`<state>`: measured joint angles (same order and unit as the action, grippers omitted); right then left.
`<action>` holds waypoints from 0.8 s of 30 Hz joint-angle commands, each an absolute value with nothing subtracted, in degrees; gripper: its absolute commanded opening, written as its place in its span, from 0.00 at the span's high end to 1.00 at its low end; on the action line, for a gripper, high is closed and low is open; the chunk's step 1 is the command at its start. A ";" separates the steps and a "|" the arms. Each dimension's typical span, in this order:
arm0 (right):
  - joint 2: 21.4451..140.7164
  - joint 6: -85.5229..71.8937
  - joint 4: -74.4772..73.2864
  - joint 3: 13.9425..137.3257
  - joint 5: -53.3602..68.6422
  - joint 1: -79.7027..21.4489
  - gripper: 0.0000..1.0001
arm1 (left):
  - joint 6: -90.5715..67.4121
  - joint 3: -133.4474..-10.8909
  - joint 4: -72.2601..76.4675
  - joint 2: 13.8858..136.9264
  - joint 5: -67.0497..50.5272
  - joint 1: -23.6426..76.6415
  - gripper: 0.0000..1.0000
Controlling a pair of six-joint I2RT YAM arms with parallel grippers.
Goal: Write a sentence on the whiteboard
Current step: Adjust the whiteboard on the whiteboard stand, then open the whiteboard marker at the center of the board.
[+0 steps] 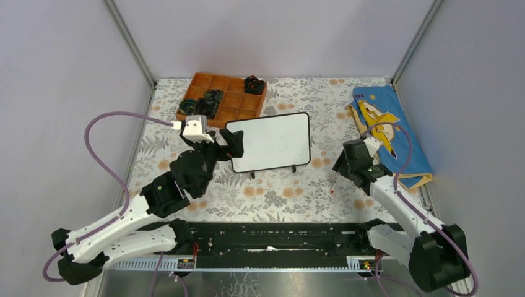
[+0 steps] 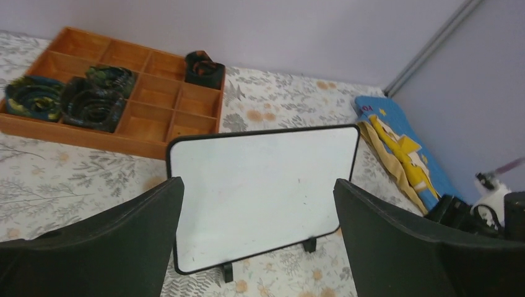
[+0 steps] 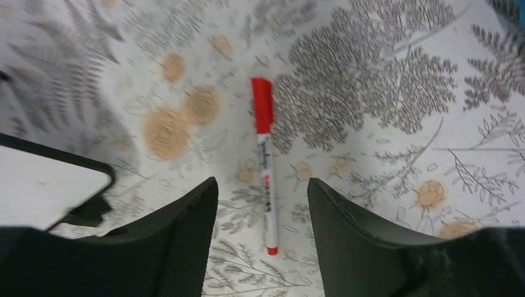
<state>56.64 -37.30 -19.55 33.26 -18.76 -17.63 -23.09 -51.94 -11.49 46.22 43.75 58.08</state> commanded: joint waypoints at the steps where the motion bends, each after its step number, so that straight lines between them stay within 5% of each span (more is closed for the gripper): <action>1: 61.59 -36.32 -25.76 35.91 -18.63 -17.90 0.41 | -16.64 -47.60 -0.85 43.15 51.00 58.27 0.01; 24: 76.90 -33.94 -21.21 38.85 -10.47 -17.84 0.54 | -13.80 -41.86 -1.91 38.14 47.28 58.28 0.01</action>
